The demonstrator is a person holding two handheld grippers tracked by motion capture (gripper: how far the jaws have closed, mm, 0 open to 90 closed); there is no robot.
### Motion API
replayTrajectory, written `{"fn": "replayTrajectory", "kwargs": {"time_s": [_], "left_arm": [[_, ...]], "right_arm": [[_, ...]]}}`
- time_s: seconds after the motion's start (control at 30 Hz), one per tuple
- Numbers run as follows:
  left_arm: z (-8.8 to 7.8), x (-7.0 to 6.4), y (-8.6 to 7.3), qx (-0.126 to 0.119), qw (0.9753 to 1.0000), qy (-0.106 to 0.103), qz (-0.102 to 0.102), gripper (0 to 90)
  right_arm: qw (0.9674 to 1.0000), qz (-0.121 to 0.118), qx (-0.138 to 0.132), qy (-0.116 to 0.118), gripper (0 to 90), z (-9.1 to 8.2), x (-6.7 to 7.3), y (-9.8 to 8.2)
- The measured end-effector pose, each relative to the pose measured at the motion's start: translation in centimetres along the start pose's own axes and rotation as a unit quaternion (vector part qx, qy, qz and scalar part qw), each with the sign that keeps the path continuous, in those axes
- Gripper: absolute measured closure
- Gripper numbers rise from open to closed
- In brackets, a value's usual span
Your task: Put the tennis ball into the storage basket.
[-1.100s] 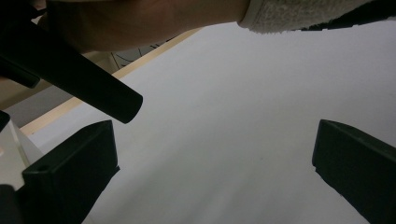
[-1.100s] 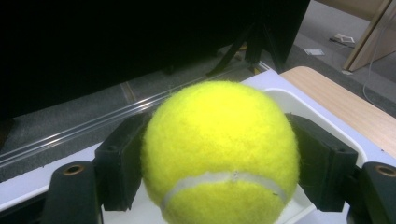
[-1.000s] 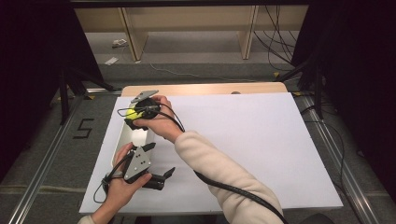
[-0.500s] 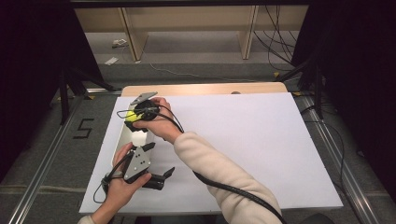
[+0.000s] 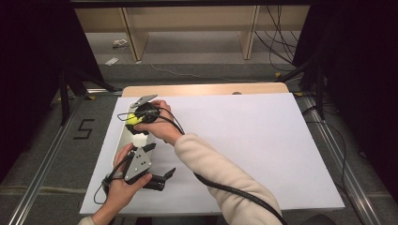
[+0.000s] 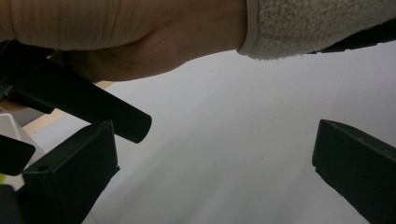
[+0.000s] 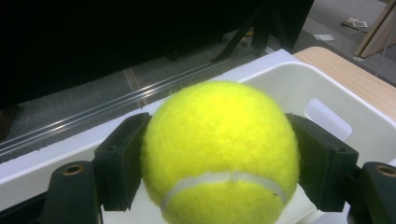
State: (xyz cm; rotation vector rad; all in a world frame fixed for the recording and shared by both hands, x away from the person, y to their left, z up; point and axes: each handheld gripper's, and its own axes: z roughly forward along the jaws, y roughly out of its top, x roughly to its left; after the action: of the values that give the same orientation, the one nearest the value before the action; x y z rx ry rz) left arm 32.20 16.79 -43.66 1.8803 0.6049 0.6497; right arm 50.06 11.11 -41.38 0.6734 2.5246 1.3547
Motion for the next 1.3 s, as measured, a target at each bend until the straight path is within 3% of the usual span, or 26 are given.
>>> {"fn": "replayTrajectory", "kwargs": {"time_s": [0.83,1.3], "left_arm": [[0.0,0.0,0.0,-0.002,1.0000,-0.001,0.001,0.0],[0.0,0.0,0.0,-0.001,1.0000,0.000,0.000,0.0]], "right_arm": [[0.9998,0.002,0.021,0.005,26.3,0.9,0.4,-0.6],[0.9999,-0.001,0.014,0.004,25.5,1.0,0.4,-0.6]]}}
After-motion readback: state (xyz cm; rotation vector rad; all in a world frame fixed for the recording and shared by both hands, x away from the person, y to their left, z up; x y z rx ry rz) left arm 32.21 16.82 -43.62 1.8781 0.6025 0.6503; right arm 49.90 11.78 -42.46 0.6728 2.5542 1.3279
